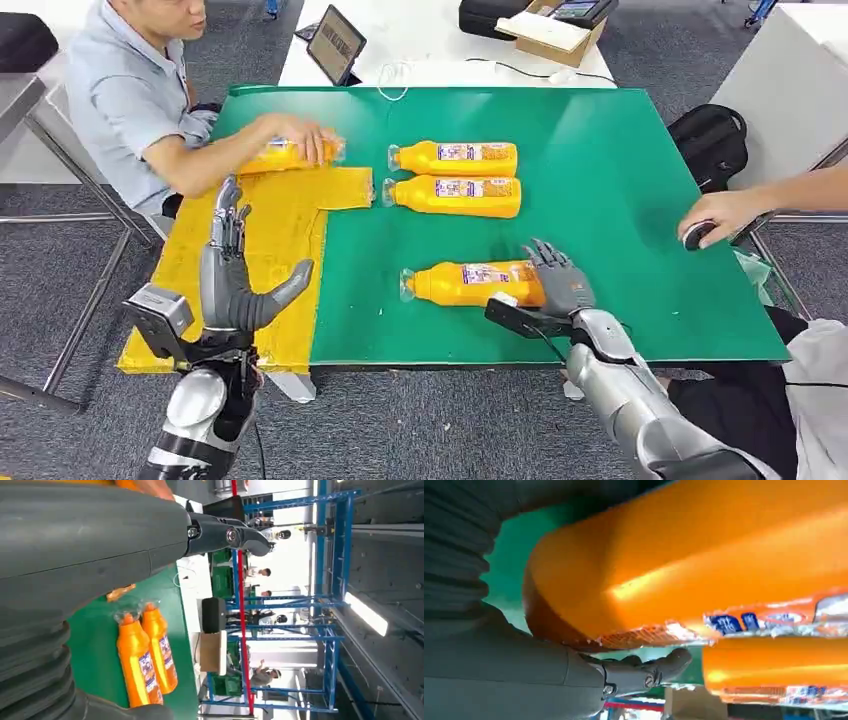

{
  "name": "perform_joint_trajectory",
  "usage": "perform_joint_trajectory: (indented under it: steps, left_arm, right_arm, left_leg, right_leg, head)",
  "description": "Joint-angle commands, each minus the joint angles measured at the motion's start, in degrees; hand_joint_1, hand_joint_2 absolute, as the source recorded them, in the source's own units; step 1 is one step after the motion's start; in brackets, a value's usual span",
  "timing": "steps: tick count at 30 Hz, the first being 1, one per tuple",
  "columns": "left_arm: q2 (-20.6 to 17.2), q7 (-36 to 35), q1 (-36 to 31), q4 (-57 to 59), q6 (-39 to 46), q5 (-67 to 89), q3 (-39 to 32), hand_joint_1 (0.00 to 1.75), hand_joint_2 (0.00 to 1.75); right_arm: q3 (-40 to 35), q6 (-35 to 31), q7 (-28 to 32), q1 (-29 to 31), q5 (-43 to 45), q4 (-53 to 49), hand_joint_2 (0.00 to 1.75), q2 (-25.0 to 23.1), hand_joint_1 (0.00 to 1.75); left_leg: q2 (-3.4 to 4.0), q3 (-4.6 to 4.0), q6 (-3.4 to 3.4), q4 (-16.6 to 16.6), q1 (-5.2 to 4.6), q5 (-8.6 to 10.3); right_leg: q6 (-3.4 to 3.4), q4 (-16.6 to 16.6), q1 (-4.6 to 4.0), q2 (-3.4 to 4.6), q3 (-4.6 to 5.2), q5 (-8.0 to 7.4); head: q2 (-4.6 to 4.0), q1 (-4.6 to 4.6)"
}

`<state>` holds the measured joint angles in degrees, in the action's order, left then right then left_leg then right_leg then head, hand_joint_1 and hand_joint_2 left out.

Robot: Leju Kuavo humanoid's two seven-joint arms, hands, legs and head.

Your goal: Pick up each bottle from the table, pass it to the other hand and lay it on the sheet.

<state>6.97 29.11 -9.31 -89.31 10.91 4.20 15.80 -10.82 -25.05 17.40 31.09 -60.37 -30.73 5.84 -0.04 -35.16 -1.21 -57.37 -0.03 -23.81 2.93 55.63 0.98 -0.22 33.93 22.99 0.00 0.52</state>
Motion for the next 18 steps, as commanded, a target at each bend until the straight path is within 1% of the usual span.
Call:
perform_joint_trajectory:
  steps: [1,2,4,5,6,7,9,11,13,14,16,17,18]
  left_arm:
    - [-1.5,-1.6,-1.0,4.5,-2.8,-3.8,1.6,0.0,1.75]
    - [-1.5,-1.6,-0.9,4.5,-2.8,-3.7,1.6,0.0,1.75]
    - [-1.2,-1.3,-0.8,4.3,-2.6,-3.4,1.5,0.0,1.75]
    - [-1.0,-1.4,-0.8,4.0,-2.6,-3.5,1.3,0.0,1.75]
    - [-0.9,-1.3,-0.8,3.8,-2.6,-3.4,1.3,0.0,1.75]
    - [-0.9,-1.3,-0.7,3.8,-2.7,-3.1,1.4,0.0,1.75]
    - [-0.9,-1.3,-0.4,4.1,-2.7,-2.9,1.0,0.0,1.75]
    - [-0.7,-1.0,-0.1,4.3,-2.6,-3.0,0.3,0.0,1.75]
    - [-0.6,-0.8,0.1,4.2,-2.6,-3.3,-0.2,0.0,1.75]
    - [0.0,-0.1,0.5,4.0,-2.2,-3.9,-1.2,0.0,1.75]
    - [0.3,0.5,0.9,3.9,-1.9,-4.1,-1.6,0.0,1.75]
    - [1.4,1.5,1.5,3.8,0.1,-4.8,-3.1,0.0,1.75]
    - [1.9,1.7,2.0,4.1,1.0,-5.4,-3.8,0.0,1.75]
  right_arm:
    - [-0.6,9.6,7.5,0.0,5.3,7.3,1.75,-2.3,1.75]
    - [-0.6,9.6,7.6,-0.1,5.3,7.2,1.75,-2.4,1.73]
    - [-1.6,10.3,8.3,-0.5,5.3,6.7,1.75,-3.1,1.69]
    - [-2.2,11.5,8.6,-0.6,5.7,6.1,1.75,-3.3,1.75]
    - [-2.5,12.1,8.8,-0.7,6.1,5.5,1.75,-3.5,1.71]
    - [-2.6,13.1,8.9,-0.9,7.0,5.1,1.75,-3.8,1.75]
    - [-2.7,14.6,9.8,-1.9,9.6,3.5,1.75,-3.9,1.75]
    - [-1.4,14.8,11.7,-3.1,13.5,1.3,1.75,-4.4,1.75]
    - [-1.0,15.0,12.1,-3.6,15.1,0.0,1.75,-4.8,1.75]
    - [0.8,13.6,14.9,-5.1,19.4,-3.8,1.75,-5.6,1.75]
    - [0.4,13.5,14.4,-6.0,20.4,-6.1,1.75,-5.8,1.75]
    - [2.4,10.8,16.9,-7.7,24.2,-10.6,1.75,-7.0,1.75]
    - [2.8,10.2,17.2,-9.1,26.0,-14.4,1.75,-7.6,1.75]
  left_leg:
    - [0.03,0.21,0.08,0.0,0.03,-0.08]
    - [0.0,0.1,0.05,0.0,0.02,-0.03]
    - [-0.06,0.3,0.1,0.1,0.06,-0.09]
    - [-0.07,0.38,0.11,0.1,0.09,-0.11]
    - [-0.03,0.33,0.1,0.1,0.09,-0.07]
    - [0.01,0.36,0.11,0.1,0.1,-0.1]
    - [0.02,0.42,0.15,0.1,0.12,-0.14]
    - [0.08,0.48,0.14,0.1,0.12,-0.11]
    - [0.13,0.55,0.12,0.1,0.09,-0.08]
    - [0.1,0.65,0.17,0.1,0.13,-0.1]
    - [0.15,0.69,0.17,0.1,0.12,-0.12]
    - [0.11,0.69,0.19,0.1,0.13,-0.12]
    - [0.15,0.7,0.2,0.1,0.14,-0.13]
  right_leg:
    - [-0.14,0.0,-0.04,0.04,-0.2,0.07]
    - [-0.09,0.0,-0.02,0.01,-0.1,0.03]
    - [-0.13,-0.1,-0.07,-0.05,-0.31,0.11]
    - [-0.14,-0.1,-0.09,-0.06,-0.4,0.13]
    - [-0.12,-0.1,-0.09,-0.02,-0.35,0.08]
    - [-0.14,-0.1,-0.1,0.02,-0.36,0.09]
    - [-0.19,-0.1,-0.13,0.04,-0.43,0.12]
    - [-0.17,-0.1,-0.12,0.08,-0.42,0.07]
    - [-0.13,-0.1,-0.09,0.09,-0.44,0.04]
    - [-0.21,-0.1,-0.13,0.07,-0.54,0.07]
    - [-0.16,-0.1,-0.11,0.13,-0.57,0.04]
    - [-0.19,-0.1,-0.13,0.09,-0.6,0.04]
    - [-0.2,-0.1,-0.13,0.13,-0.58,0.04]
  head:
    - [0.0,0.0]
    - [0.0,0.0]
    - [0.0,0.0]
    - [0.0,0.0]
    - [0.0,0.0]
    - [0.0,0.0]
    - [0.0,0.0]
    - [0.0,-0.02]
    - [0.0,0.0]
    - [0.0,0.0]
    - [0.0,0.0]
    - [0.0,0.0]
    - [0.0,-0.02]
